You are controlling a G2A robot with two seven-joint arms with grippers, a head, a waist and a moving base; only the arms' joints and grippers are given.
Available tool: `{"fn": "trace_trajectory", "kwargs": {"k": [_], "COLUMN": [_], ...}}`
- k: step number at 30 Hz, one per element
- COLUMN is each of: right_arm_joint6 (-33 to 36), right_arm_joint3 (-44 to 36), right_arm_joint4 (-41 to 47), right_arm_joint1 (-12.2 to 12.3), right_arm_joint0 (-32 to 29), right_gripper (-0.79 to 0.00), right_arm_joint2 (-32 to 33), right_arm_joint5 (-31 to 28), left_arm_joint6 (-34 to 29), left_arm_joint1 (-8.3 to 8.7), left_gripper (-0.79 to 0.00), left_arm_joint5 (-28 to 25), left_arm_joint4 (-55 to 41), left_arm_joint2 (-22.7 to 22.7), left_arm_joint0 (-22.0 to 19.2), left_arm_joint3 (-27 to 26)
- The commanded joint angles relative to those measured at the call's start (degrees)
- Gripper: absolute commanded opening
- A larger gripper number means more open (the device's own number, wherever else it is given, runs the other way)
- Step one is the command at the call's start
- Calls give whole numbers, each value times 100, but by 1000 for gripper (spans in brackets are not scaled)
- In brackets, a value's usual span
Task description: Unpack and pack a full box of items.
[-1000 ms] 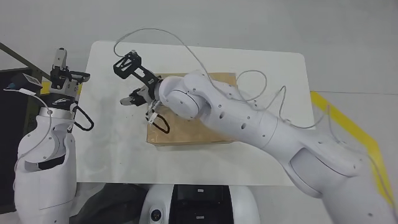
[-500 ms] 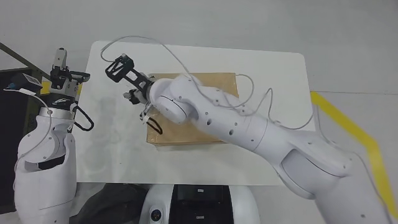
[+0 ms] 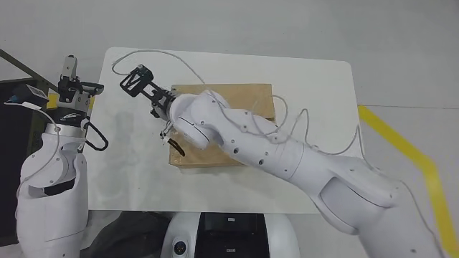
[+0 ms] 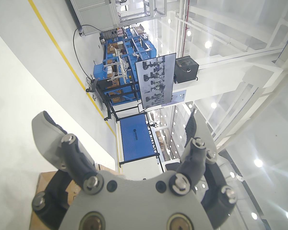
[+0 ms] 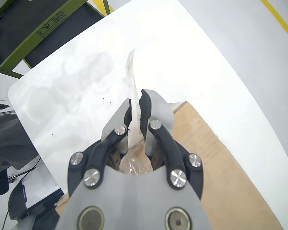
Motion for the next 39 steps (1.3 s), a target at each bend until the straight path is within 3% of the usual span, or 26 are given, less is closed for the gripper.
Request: {"fn": "trace_trajectory", "kwargs": {"k": [1, 19, 27, 31, 35, 39], "right_arm_joint6": [-48, 388, 584, 622, 692, 784], "right_arm_joint3": [-91, -903, -797, -729, -673, -616], "right_arm_joint4": [-104, -1301, -1657, -1924, -2266, -2539], "right_arm_joint1": [5, 128, 22, -40, -96, -154], "right_arm_joint0": [-70, -770, -874, -911, -967, -1020], "right_gripper": [0, -55, -172, -188, -345, -397], "right_arm_joint2": [55, 357, 343, 327, 293, 279], "right_arm_joint5": [-14, -288, -336, -257, -142, -105], "left_arm_joint6": [0, 0, 0, 0, 0, 0], "left_arm_joint1": [0, 0, 0, 0, 0, 0], "left_gripper": [0, 0, 0, 0, 0, 0], "left_arm_joint5": [0, 0, 0, 0, 0, 0], "left_arm_joint4": [0, 0, 0, 0, 0, 0], "left_arm_joint2": [0, 0, 0, 0, 0, 0], "left_arm_joint0": [0, 0, 0, 0, 0, 0], "left_arm_joint3": [0, 0, 0, 0, 0, 0]}}
